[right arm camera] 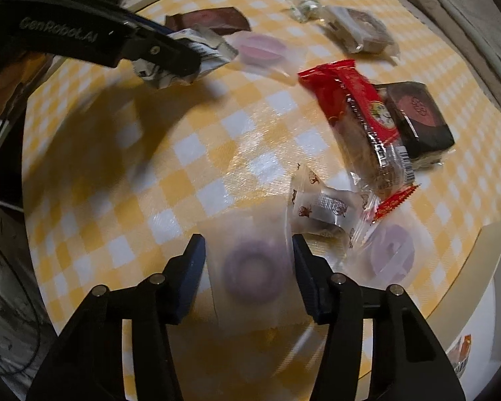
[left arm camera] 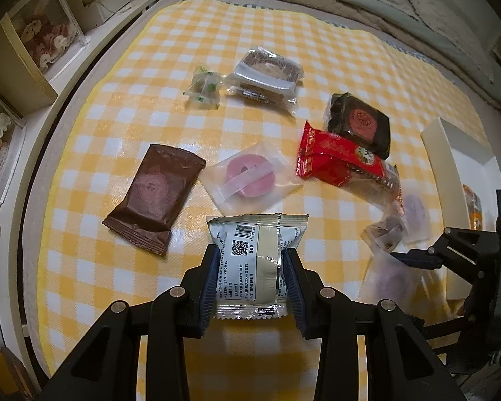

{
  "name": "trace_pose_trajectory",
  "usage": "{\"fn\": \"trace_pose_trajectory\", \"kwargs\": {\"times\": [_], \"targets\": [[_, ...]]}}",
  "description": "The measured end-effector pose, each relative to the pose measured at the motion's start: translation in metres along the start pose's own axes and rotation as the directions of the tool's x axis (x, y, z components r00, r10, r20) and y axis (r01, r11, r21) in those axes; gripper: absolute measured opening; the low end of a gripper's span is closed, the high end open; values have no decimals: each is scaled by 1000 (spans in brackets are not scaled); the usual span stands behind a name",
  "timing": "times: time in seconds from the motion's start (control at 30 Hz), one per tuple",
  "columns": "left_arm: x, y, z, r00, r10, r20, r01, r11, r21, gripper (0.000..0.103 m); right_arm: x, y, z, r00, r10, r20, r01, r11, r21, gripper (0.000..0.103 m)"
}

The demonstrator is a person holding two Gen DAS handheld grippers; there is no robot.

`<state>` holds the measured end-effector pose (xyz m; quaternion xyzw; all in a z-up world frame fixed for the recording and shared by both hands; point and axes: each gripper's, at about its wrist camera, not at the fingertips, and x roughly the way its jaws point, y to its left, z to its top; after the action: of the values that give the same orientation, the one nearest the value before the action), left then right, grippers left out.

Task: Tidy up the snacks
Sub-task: 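Lift both packets and carry them toward the white tray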

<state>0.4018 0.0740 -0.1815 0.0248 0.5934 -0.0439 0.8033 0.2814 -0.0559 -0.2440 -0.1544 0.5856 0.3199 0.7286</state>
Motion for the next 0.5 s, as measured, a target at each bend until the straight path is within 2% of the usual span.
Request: {"fn": "trace_pose_trajectory", "kwargs": {"times": [0.13,0.27,0.4,0.5], "targets": [[-11,-1,-4,1000,-3,19,3,1000,3,38,-10,-1,2,1000,2,24,-2,1000,22,51],[-26,2,-8,999,-2,46,3,1000,-9,38,-33,-4,7,996,2,90,-8,998,64,50],[-48,3,-13,995,-14,99,17,999,-29,38,-65,-13,12,982,-23,187,-3,991,136,50],[-72,0,-18,986,-32,166,40,998,-45,38,-89,-17,13,965,-59,255,12,983,181,50]]}}
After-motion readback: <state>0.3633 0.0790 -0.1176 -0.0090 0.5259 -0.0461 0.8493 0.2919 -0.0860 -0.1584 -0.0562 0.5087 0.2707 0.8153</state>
